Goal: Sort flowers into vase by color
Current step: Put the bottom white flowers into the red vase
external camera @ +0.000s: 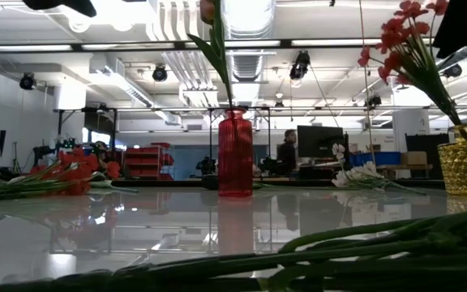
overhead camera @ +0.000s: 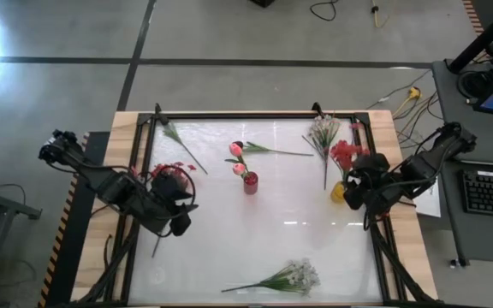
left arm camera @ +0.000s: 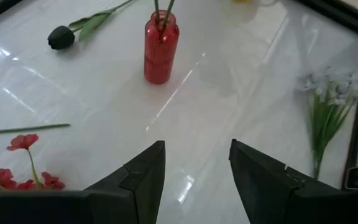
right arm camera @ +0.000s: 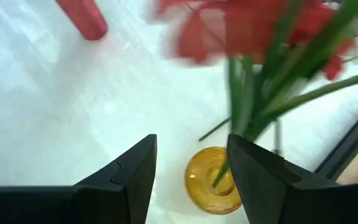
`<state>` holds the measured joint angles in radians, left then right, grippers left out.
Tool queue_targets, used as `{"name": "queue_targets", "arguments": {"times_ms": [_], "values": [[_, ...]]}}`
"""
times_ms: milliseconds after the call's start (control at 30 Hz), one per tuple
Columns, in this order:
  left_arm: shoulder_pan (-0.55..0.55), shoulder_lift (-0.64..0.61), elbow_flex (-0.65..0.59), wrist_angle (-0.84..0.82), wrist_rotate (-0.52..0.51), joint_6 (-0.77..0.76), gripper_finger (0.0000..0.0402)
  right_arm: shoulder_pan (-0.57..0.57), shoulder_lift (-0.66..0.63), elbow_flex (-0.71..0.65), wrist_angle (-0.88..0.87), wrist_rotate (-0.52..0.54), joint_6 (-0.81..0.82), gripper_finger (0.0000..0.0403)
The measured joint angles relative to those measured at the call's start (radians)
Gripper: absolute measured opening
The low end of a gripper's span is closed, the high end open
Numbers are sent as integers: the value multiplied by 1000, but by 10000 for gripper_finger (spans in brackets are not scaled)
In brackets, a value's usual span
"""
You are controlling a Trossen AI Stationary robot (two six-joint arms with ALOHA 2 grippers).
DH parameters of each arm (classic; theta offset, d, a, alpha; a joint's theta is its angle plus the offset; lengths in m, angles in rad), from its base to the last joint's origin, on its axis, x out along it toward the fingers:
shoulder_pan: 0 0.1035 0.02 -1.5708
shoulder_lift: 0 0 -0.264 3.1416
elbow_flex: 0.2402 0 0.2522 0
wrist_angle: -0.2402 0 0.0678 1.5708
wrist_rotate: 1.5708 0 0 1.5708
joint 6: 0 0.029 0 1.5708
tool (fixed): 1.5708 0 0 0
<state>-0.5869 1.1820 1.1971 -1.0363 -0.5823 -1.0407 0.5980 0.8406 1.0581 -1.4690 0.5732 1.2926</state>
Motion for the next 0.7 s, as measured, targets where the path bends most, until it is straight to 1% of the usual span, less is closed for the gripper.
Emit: {"name": "queue_targets", "arguments": {"times_ms": [133,333,433,700], "values": [[0,22,-7,1,0,2,168,0,0,24,-2,-59,-12,187],[-1,29,-8,4,20,2,168,0,0,35,-11,-224,-11,187],[-2,29,-8,4,20,2,168,0,1,35,2,-286,-2,187],[-3,29,-8,13,20,5,168,39,29,35,72,-296,11,187]]}}
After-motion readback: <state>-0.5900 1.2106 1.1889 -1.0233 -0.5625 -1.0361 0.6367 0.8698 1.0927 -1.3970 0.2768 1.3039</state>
